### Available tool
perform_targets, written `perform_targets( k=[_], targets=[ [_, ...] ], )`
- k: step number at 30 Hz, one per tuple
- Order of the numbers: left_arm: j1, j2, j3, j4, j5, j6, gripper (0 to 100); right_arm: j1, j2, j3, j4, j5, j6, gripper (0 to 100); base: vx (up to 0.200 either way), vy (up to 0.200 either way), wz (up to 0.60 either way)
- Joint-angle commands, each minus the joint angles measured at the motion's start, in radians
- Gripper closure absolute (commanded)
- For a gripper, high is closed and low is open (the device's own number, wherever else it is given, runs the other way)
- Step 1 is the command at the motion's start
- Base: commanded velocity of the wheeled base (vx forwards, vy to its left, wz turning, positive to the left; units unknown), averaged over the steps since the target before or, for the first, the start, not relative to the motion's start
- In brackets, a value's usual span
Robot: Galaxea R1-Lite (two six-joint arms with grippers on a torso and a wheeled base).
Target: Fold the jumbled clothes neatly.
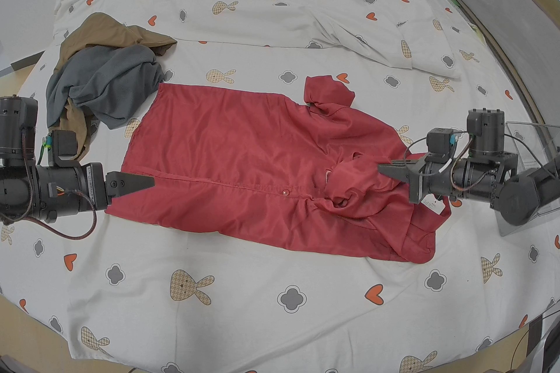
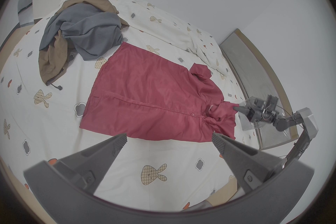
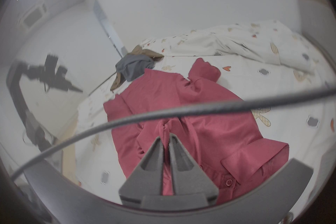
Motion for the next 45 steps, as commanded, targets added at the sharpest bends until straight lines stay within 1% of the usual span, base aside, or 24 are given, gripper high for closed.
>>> perform_targets(
  k=[1,2,3,5,8,12,13,16,20,27,28,33,37,39,40,41,42,44,45],
  targets=[
    [-0.003,0.009,0.011,-0.013,0.0,0.0,0,0.093,-0.028,0.182,-0.183,-0.092,-0.104,100,0.0,0.0,0.0],
    [-0.003,0.009,0.01,-0.013,0.0,-0.001,0,0.11,-0.028,0.221,-0.249,-0.113,-0.113,100,0.0,0.0,0.0],
    [-0.003,0.009,0.01,-0.013,0.0,0.0,0,0.11,-0.026,0.225,-0.255,-0.115,-0.113,100,0.0,0.0,0.0],
    [-0.003,0.007,0.01,-0.013,0.0,0.0,0,0.132,-0.016,0.294,-0.347,-0.127,-0.139,100,0.0,0.0,0.0],
    [-0.003,0.006,0.01,-0.013,0.0,0.0,0,0.144,-0.013,0.343,-0.379,-0.135,-0.162,100,0.0,0.0,0.0],
    [-0.003,0.004,0.011,-0.013,0.0,-0.001,0,0.161,-0.016,0.374,-0.379,-0.147,-0.165,100,0.0,0.0,0.0],
    [-0.003,0.004,0.011,-0.013,0.0,-0.001,0,0.185,-0.02,0.395,-0.378,-0.198,-0.164,100,0.0,0.0,0.0],
    [-0.003,0.007,0.011,-0.013,0.0,0.0,0,0.201,-0.022,0.4,-0.373,-0.247,-0.161,100,0.0,0.0,0.0],
    [-0.003,0.006,0.011,-0.013,0.0,-0.001,0,0.207,-0.028,0.4,-0.355,-0.256,-0.156,100,0.0,0.0,0.0],
    [-0.003,0.007,0.011,-0.013,0.0,0.0,0,0.219,-0.063,0.411,-0.313,-0.253,-0.15,100,0.0,0.0,0.0],
    [-0.003,0.007,0.011,-0.013,0.0,0.0,0,0.219,-0.065,0.412,-0.312,-0.251,-0.151,0,0.0,0.0,0.0],
    [-0.003,0.009,0.011,-0.013,0.0,-0.001,0,0.238,-0.072,0.42,-0.295,-0.253,-0.147,0,0.0,0.0,0.0],
    [-0.003,0.009,0.011,-0.013,0.0,-0.001,0,0.245,-0.079,0.425,-0.287,-0.239,-0.132,0,0.0,0.0,0.0],
    [-0.003,0.009,0.011,-0.013,0.0,0.0,0,0.25,-0.111,0.423,-0.286,-0.218,-0.059,0,0.0,0.0,0.0],
    [-0.003,0.009,0.011,-0.013,0.0,0.0,0,0.248,-0.126,0.417,-0.284,-0.201,-0.001,0,0.0,0.0,0.0],
    [-0.003,0.009,0.011,-0.013,0.0,0.0,0,0.248,-0.126,0.417,-0.284,-0.201,-0.001,0,0.0,0.0,0.0],
    [-0.003,0.01,0.011,-0.013,0.0,0.0,0,0.239,-0.146,0.409,-0.284,-0.176,0.062,0,0.0,0.0,0.0],
    [-0.003,0.01,0.01,-0.013,0.0,-0.001,0,0.215,-0.183,0.379,-0.277,-0.152,0.146,0,0.0,0.0,0.0],
    [-0.003,0.01,0.01,-0.013,0.0,0.0,0,0.179,-0.192,0.349,-0.266,-0.143,0.192,0,0.0,0.0,0.0]
  ],
)
